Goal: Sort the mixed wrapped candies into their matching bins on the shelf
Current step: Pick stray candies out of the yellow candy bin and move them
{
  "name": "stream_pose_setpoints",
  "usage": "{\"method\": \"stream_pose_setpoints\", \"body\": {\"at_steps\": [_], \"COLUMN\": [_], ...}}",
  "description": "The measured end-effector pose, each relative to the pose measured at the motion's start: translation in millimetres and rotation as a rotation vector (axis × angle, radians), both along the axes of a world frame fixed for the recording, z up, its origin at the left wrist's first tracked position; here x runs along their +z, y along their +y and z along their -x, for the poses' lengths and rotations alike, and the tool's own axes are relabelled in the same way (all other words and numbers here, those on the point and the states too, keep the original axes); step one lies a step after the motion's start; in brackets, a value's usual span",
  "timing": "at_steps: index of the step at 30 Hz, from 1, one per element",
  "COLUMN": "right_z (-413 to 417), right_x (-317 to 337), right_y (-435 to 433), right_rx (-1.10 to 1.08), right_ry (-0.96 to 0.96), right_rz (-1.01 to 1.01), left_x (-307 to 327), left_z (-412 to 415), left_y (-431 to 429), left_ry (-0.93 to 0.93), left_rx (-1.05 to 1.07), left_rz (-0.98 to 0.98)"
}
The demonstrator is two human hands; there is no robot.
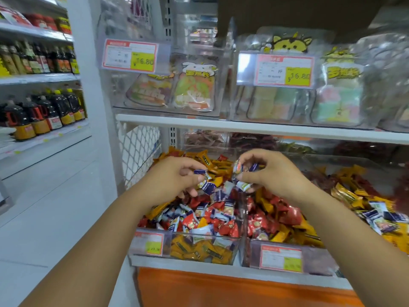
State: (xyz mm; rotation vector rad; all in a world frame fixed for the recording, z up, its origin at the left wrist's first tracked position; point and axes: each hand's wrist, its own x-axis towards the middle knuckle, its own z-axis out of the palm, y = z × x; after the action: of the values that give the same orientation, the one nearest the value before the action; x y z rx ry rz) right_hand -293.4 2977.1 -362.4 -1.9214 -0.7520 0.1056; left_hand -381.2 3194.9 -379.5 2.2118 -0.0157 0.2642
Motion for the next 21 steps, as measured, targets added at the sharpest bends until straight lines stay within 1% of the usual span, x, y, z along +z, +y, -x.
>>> {"method": "stream_pose_setpoints", "body": {"at_steps": [2,5,9,12,14,17,21], "right_z": [-8,-21,-44,-62,-71,-81,-87], "right_x": [4,5,-4,-12,-16,-22,-30], "right_y": [-28,-73,-135,-175,-198,-225,-244], "right_rx": [-0.07,-0.191,-0.354,-0.482,-0.541,-0.604,-0.638], "right_ry": [0.032,0.024,0.005,-0.044,-0.047,-0.07,-0.041], "right_rz": [-0.067,-0.068,0.007,0.099,0.099,0.102,0.144], "left_x": [0,3,4,1,2,1,-7], "left_z": [-10,-31,-71,-102,-118,-138,-157], "left_y": [-19,-64,-143,-199,-232,-266,-283], "left_ry": [-0.032,-0.074,-0.11,-0.105,-0.114,-0.121,-0.059], "left_rx": [-0.021,-0.093,-0.2,-0.295,-0.323,-0.31,-0.286], "left_rz": [0.051,0.112,0.148,0.079,0.031,-0.036,-0.132]}}
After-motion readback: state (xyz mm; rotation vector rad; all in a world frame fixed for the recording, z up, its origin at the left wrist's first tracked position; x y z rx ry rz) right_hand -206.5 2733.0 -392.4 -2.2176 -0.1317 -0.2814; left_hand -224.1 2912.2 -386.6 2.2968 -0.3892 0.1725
